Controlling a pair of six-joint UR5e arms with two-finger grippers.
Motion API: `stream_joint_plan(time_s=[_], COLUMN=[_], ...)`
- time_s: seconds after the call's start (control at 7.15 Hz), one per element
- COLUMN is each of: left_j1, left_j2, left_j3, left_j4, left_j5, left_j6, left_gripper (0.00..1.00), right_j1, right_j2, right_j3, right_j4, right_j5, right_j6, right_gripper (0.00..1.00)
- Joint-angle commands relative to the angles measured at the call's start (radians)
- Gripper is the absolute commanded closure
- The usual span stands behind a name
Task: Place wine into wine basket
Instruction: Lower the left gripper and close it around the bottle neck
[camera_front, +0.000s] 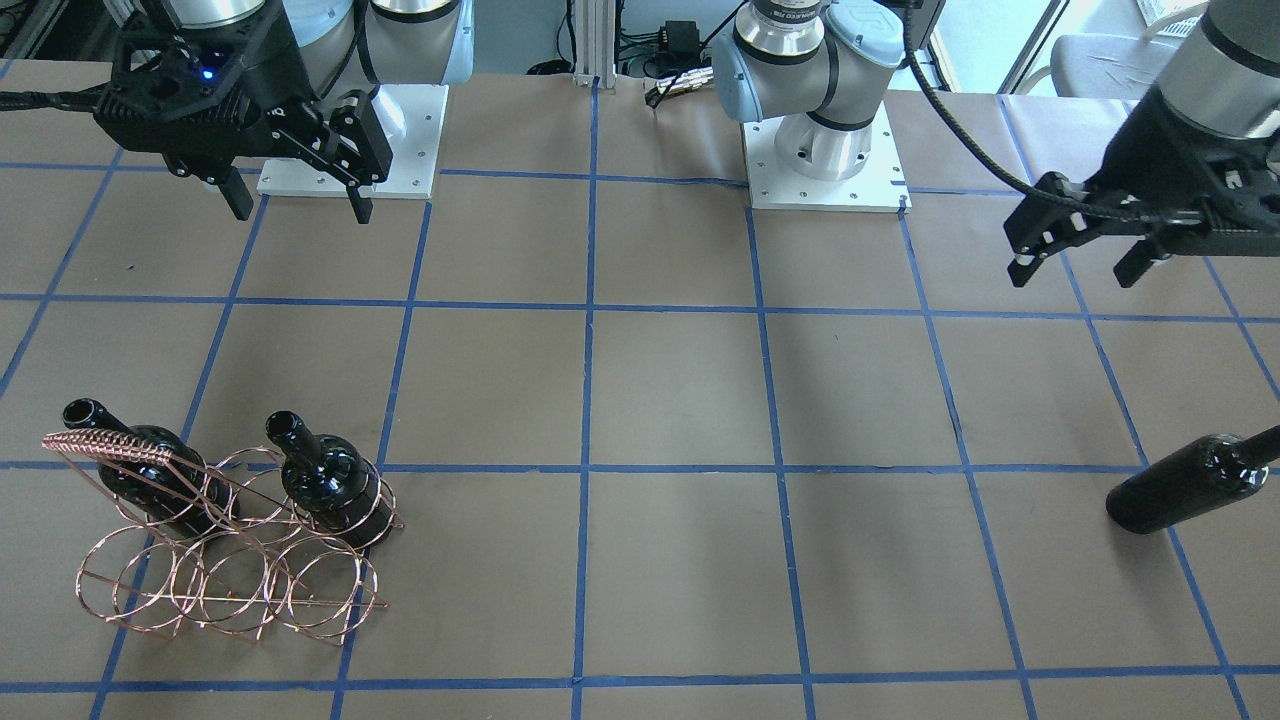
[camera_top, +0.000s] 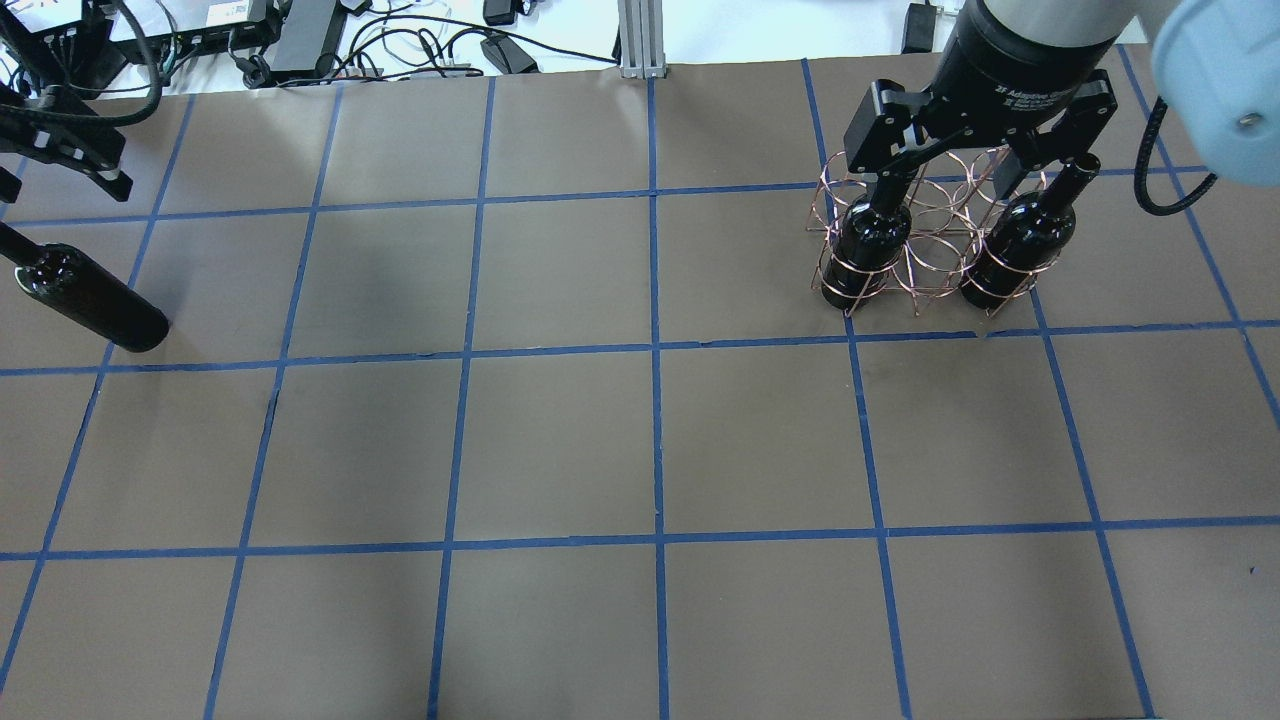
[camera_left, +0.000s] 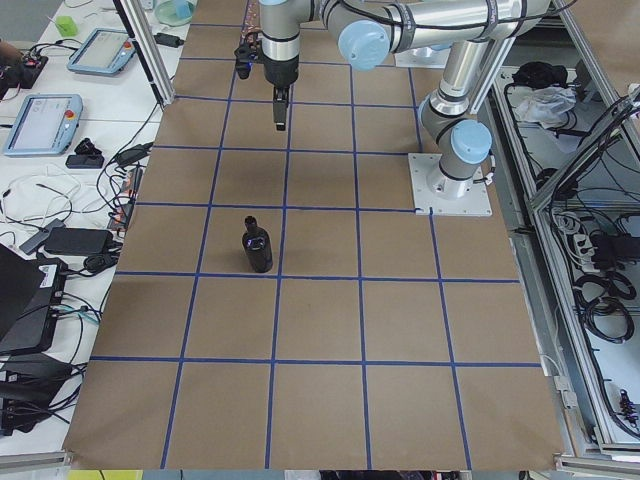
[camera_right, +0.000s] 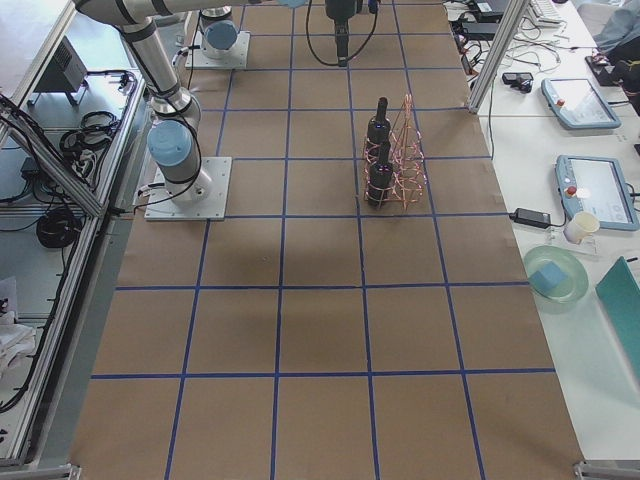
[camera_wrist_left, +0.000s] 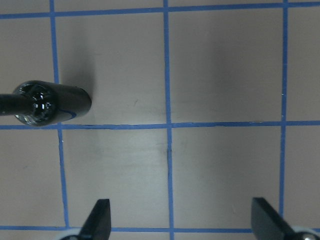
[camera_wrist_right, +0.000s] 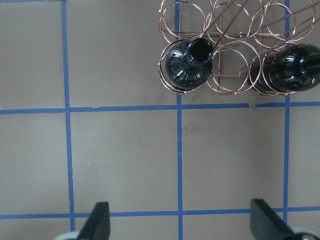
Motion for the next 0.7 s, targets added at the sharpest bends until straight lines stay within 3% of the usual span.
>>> stream_joint_plan(time_s=[0.0,0.42,0.56], left_j1=[0.123,0.194,0.226], left_j2=[-0.077,-0.195,-0.232], left_j3=[0.053,0.096,0.098], left_j4=[0.032,0.135,0.161], left_j5=[0.004,-0.001,-0.045], left_j6=[0.110,0.269,0.327], left_gripper=[0.00,0.00,0.00], right_j1=[0.000,0.000,0.000], right_j2=[0.000,0.000,0.000], right_j3=[0.000,0.000,0.000], right_j4=[0.000,0.000,-0.001], right_j5=[0.000,0.000,0.000], right_j6=[-0.001,-0.001,-0.001], right_gripper=[0.00,0.00,0.00])
